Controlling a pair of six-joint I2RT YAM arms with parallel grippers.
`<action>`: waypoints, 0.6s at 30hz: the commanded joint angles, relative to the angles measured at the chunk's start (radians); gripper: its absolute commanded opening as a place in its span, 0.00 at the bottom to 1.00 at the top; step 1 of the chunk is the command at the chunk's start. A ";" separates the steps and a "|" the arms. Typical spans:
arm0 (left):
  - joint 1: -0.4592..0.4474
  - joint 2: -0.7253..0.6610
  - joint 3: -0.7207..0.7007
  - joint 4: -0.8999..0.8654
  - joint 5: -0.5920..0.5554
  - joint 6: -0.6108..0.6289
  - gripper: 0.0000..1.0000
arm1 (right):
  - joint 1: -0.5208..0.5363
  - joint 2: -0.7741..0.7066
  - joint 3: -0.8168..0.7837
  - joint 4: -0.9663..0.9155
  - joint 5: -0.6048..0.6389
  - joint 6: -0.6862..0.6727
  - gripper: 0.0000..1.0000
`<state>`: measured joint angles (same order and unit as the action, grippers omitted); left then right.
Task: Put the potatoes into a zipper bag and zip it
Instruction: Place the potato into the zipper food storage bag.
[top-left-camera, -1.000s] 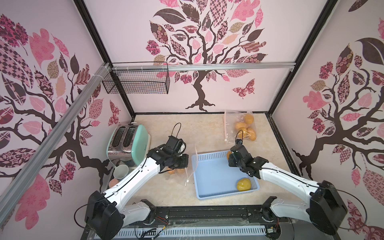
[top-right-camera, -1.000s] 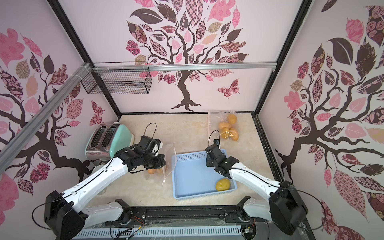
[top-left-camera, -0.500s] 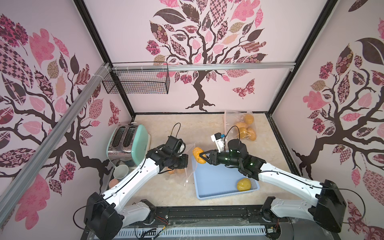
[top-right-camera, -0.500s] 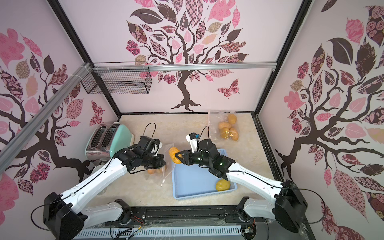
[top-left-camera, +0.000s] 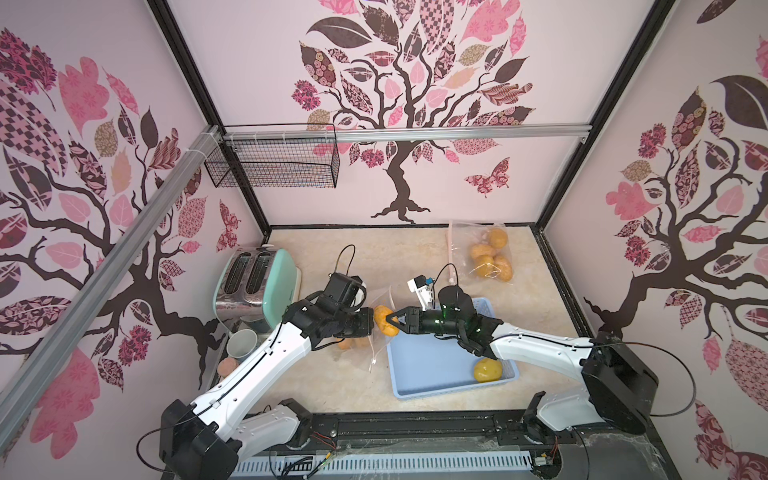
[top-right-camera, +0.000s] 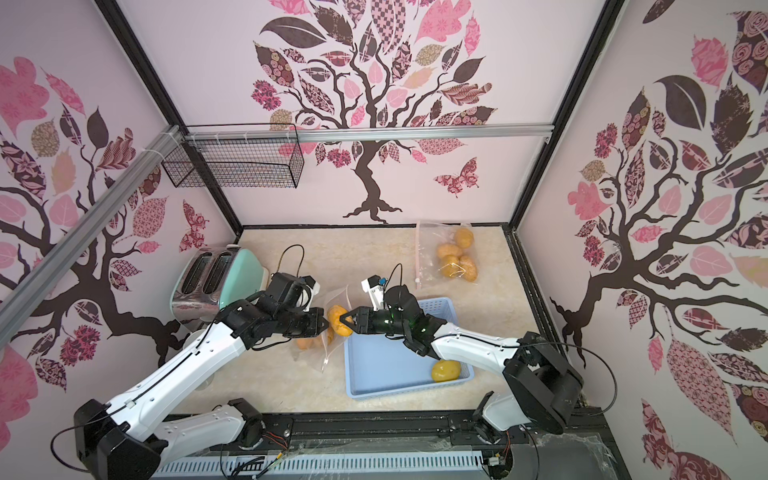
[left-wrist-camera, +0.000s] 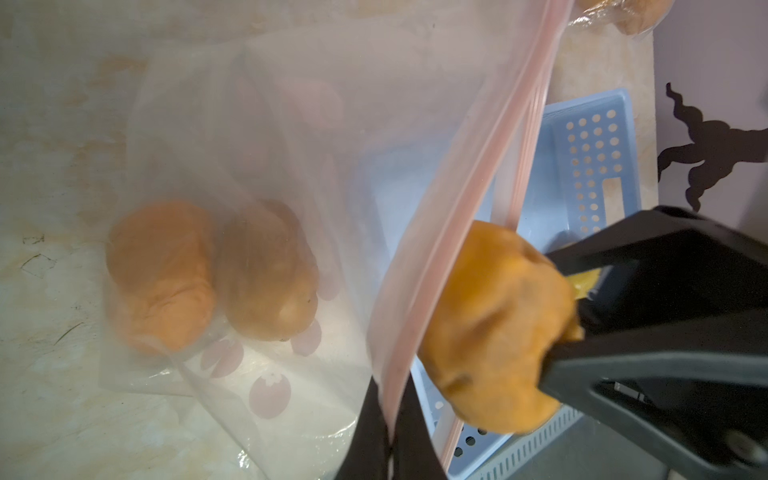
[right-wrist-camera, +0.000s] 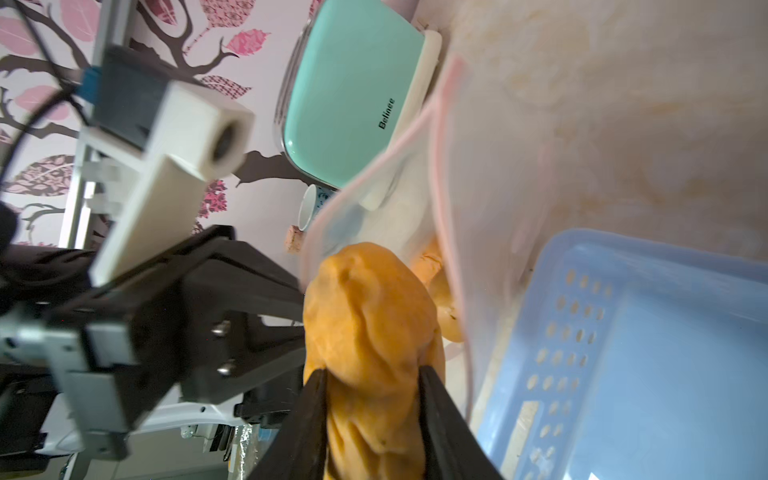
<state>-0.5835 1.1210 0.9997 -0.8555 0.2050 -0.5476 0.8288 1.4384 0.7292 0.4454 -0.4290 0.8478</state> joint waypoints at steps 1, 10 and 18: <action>-0.004 -0.024 0.005 0.014 0.024 -0.018 0.00 | 0.003 0.041 -0.006 0.050 0.014 0.003 0.37; -0.004 -0.018 0.004 0.012 0.026 -0.012 0.00 | 0.004 0.018 0.087 -0.108 0.022 -0.065 0.66; 0.005 -0.018 0.023 -0.047 -0.042 0.029 0.00 | -0.009 -0.205 0.190 -0.669 0.321 -0.377 0.75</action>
<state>-0.5823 1.1076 1.0000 -0.8791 0.1955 -0.5446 0.8257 1.3296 0.8585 0.0563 -0.2882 0.6254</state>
